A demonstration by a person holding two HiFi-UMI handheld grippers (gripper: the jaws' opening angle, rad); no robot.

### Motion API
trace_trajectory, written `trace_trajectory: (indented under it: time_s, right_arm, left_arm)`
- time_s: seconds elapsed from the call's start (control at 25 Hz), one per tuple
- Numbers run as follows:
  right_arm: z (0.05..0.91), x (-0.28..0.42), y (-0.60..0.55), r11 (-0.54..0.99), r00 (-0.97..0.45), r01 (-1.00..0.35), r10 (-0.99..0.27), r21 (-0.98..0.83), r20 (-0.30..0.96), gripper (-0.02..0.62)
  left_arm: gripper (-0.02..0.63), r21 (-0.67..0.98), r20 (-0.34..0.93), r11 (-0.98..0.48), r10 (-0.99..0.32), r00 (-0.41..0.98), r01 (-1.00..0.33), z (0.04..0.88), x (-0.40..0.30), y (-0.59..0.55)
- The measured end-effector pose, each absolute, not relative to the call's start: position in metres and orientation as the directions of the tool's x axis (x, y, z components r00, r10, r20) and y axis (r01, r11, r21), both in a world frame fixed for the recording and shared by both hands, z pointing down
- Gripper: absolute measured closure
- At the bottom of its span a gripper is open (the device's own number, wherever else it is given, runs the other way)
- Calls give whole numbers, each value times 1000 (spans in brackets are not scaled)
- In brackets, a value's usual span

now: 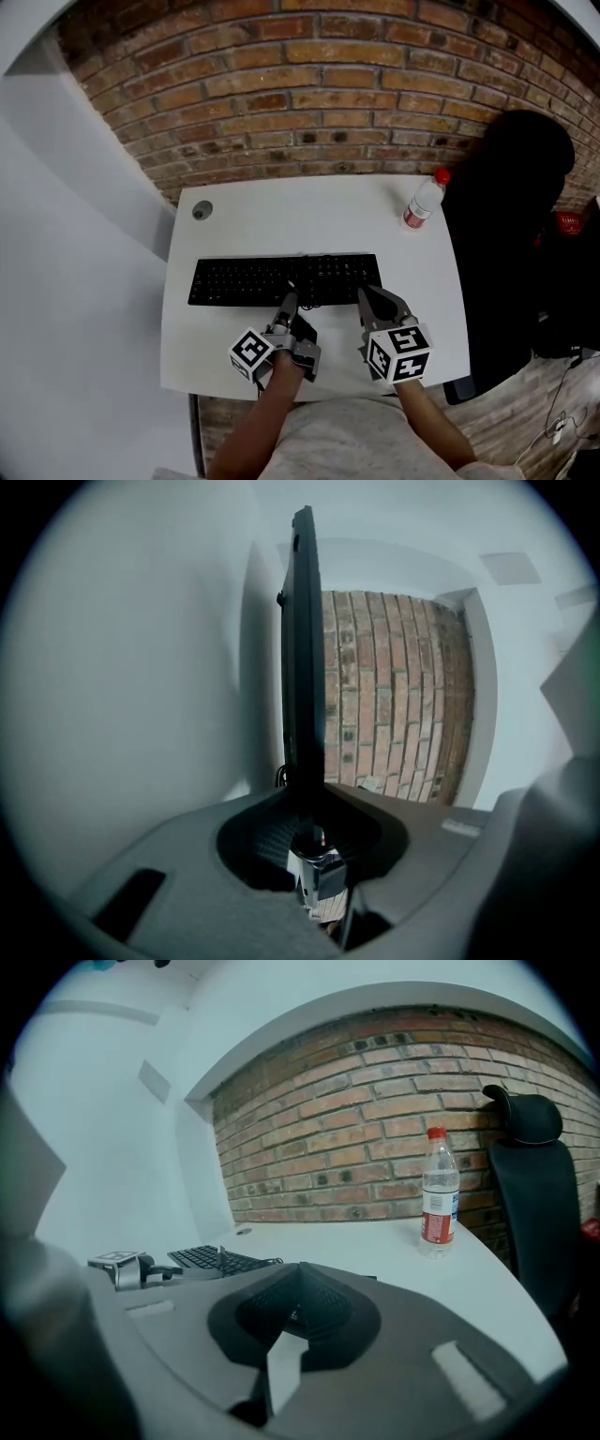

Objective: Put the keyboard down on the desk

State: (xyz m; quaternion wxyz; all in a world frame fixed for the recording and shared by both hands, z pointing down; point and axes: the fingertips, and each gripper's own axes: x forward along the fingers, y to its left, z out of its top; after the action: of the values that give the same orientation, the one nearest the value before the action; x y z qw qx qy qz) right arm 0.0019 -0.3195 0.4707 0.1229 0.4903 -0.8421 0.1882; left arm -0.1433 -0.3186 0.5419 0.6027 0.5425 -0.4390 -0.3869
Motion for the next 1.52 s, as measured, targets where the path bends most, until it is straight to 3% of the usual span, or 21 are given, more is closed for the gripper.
trace_trajectory:
  time_s: [1.12, 1.52]
  right_arm:
    - [488, 2, -325, 460, -515, -857, -751, -233, 413, 589]
    - [491, -2, -321, 468, -524, -851, -746, -237, 411, 589]
  left_arm:
    - [529, 977, 196, 210, -935, 296, 18, 563, -135, -321]
    - [440, 965, 240, 260, -934, 263, 42, 563, -137, -319]
